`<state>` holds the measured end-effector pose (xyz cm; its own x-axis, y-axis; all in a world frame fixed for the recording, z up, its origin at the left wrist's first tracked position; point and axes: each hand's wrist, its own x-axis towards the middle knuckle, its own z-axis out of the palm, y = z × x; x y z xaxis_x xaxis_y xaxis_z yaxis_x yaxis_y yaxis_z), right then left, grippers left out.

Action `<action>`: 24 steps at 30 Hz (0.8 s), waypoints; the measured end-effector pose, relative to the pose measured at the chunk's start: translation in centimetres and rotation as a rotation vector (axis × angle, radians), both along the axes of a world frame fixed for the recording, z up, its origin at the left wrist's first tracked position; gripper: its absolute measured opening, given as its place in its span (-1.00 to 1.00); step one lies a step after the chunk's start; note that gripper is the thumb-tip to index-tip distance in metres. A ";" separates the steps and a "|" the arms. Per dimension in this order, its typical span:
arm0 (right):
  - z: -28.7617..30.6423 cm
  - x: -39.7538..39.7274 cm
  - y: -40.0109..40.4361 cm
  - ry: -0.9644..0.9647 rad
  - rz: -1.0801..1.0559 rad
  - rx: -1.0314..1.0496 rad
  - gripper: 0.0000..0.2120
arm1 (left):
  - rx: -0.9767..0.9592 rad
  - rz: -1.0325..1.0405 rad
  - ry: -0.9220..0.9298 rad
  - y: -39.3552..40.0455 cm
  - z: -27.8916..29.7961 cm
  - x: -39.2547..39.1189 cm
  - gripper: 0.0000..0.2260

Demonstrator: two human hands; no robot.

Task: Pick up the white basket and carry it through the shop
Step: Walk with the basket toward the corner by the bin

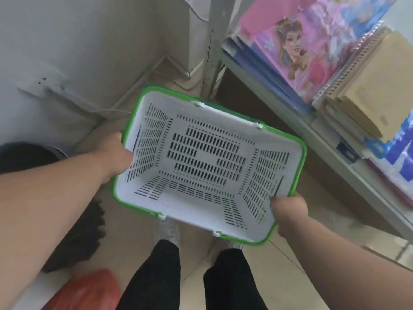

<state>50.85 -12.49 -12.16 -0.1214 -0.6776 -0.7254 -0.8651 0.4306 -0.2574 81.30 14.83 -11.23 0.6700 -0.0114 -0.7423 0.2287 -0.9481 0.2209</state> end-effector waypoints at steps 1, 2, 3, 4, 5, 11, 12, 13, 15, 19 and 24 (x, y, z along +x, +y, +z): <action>-0.5 0.2 -0.2 0.018 0.017 0.016 -0.87 | 0.019 -0.034 -0.004 -0.3 -0.4 0.2 -0.89; -1.2 0.3 -0.6 0.044 0.033 0.023 -0.84 | 0.039 -0.076 -0.001 -0.5 -1.1 0.4 -0.89; -1.8 0.5 -1.0 0.075 0.048 0.026 -0.82 | 0.056 -0.118 -0.004 -0.9 -1.7 0.7 -0.89; -2.5 0.7 -1.3 0.102 0.063 0.032 -0.80 | 0.077 -0.152 -0.004 -1.1 -2.5 0.9 -0.89; -3.3 0.8 -1.5 0.117 0.071 0.044 -0.79 | 0.099 -0.178 0.007 -1.4 -3.0 0.9 -0.87; -5.8 0.7 -1.6 0.177 0.128 0.115 -0.91 | 0.137 -0.230 0.137 -1.6 -5.6 0.7 -0.71; -6.2 0.7 -1.7 0.156 0.137 0.132 -0.90 | 0.108 -0.213 0.151 -1.2 -6.1 0.8 -0.70; -6.7 0.6 -1.8 0.130 0.143 0.145 -0.87 | 0.089 -0.197 0.163 -0.7 -6.8 0.8 -0.66; -7.6 0.4 -1.8 0.076 0.153 0.173 -0.75 | 0.035 -0.131 0.183 0.4 -7.6 0.6 -0.62; -8.6 1.5 -1.5 0.043 0.190 0.189 -0.61 | -0.004 0.003 0.186 3.4 -7.3 -0.6 -0.63; -6.4 9.2 -0.3 0.007 0.327 0.108 -0.79 | -0.021 0.237 0.207 12.4 -11.7 -2.3 -0.59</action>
<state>60.08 -12.80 -18.59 0.0846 -0.6008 -0.7949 -0.9633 0.1546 -0.2194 79.01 27.19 -22.91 0.4902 0.1103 -0.8646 0.4852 -0.8586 0.1656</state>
